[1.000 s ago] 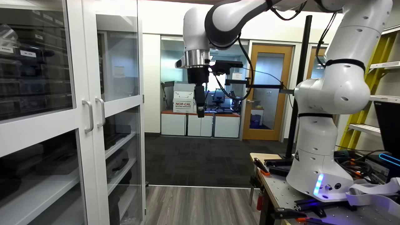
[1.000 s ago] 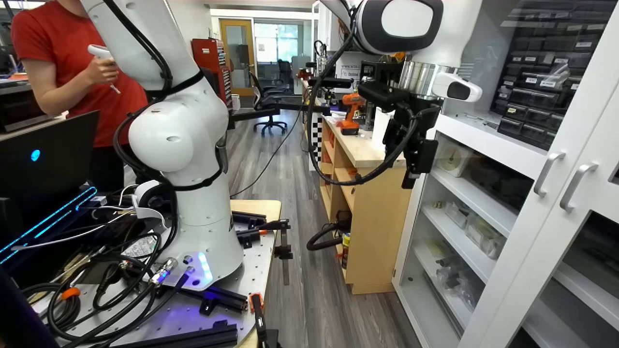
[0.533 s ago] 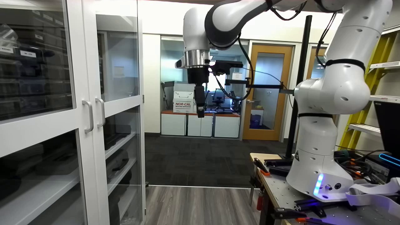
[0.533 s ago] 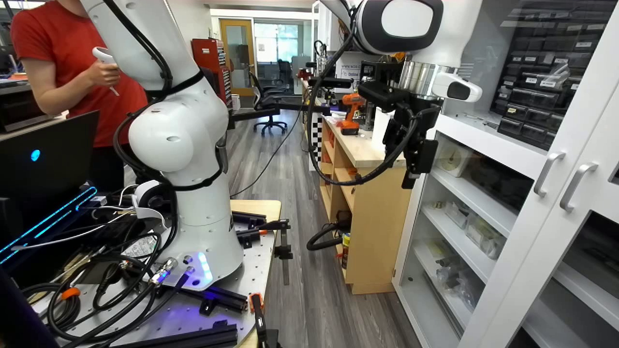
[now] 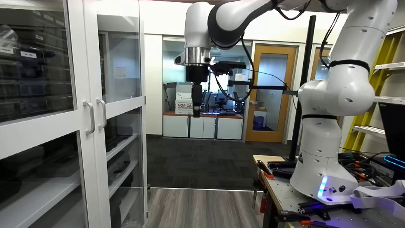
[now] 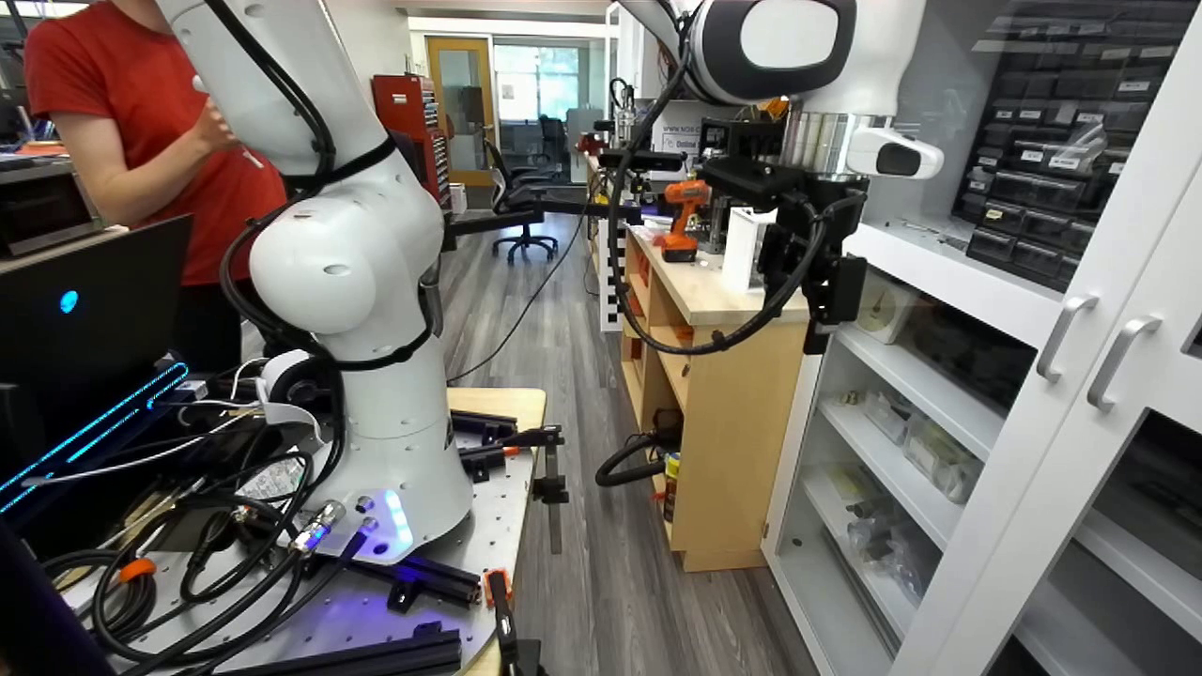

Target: Open the left cabinet door

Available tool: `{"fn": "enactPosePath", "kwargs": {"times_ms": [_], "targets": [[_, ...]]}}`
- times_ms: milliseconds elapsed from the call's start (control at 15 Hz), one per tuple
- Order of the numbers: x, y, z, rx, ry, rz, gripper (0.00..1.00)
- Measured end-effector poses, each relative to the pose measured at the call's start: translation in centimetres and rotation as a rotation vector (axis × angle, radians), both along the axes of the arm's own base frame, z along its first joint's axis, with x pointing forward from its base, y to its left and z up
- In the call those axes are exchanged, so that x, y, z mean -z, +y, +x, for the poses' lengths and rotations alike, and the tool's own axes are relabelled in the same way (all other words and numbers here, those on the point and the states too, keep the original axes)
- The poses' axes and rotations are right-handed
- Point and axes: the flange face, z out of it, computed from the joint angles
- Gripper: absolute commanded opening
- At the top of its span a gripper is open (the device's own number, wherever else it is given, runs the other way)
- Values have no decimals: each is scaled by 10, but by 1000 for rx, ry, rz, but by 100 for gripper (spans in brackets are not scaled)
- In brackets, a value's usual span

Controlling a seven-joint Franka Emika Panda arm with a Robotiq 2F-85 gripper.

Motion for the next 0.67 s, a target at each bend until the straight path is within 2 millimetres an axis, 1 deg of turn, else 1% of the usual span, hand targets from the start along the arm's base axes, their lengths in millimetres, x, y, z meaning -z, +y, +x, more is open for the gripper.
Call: {"fn": "enactPosePath", "kwargs": {"times_ms": [200, 667], "targets": [[-11, 10, 11, 4, -100, -5, 100], [-29, 23, 29, 72, -307, 10, 100]]}}
